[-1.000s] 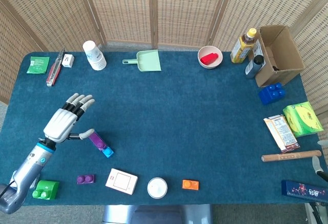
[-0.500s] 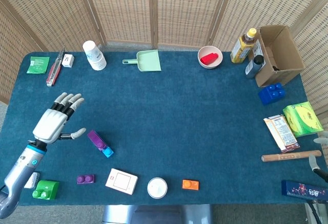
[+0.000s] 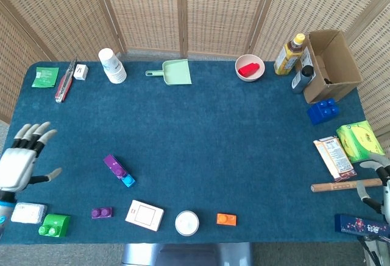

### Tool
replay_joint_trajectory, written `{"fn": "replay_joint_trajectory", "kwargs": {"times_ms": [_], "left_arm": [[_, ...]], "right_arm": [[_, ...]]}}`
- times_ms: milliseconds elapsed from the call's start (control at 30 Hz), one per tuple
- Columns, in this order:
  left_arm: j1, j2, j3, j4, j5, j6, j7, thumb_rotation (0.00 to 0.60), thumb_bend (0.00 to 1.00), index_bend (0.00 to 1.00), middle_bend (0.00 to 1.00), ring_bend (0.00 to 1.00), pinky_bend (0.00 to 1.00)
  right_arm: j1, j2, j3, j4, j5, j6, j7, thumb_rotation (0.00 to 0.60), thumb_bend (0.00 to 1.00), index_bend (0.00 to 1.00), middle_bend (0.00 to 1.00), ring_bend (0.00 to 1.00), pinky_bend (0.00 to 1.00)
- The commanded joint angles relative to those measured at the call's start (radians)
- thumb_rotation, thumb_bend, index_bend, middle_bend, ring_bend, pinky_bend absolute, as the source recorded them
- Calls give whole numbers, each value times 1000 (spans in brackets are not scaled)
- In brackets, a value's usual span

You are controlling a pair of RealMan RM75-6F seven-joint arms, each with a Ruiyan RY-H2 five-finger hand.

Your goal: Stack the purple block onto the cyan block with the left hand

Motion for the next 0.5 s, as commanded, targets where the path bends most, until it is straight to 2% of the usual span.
{"fn": "replay_joint_trajectory", "kwargs": {"times_ms": [33, 267, 500], "left_arm": [[77, 21, 21, -19, 9, 88, -15, 531, 244, 143, 42, 0, 0], [161, 10, 34, -25, 39, 183, -41, 499, 244, 145, 5, 0, 0], [190, 2, 36, -39, 60, 193, -28, 501, 244, 152, 5, 0, 0]], "right_arm": [[2, -7, -6, 4, -6, -1, -5, 600, 340, 373, 281, 91, 219], [7, -20, -21, 11, -21, -6, -7, 600, 339, 370, 274, 62, 184], [11, -23, -32, 12, -34, -8, -9, 600, 339, 371, 273, 59, 181]]}}
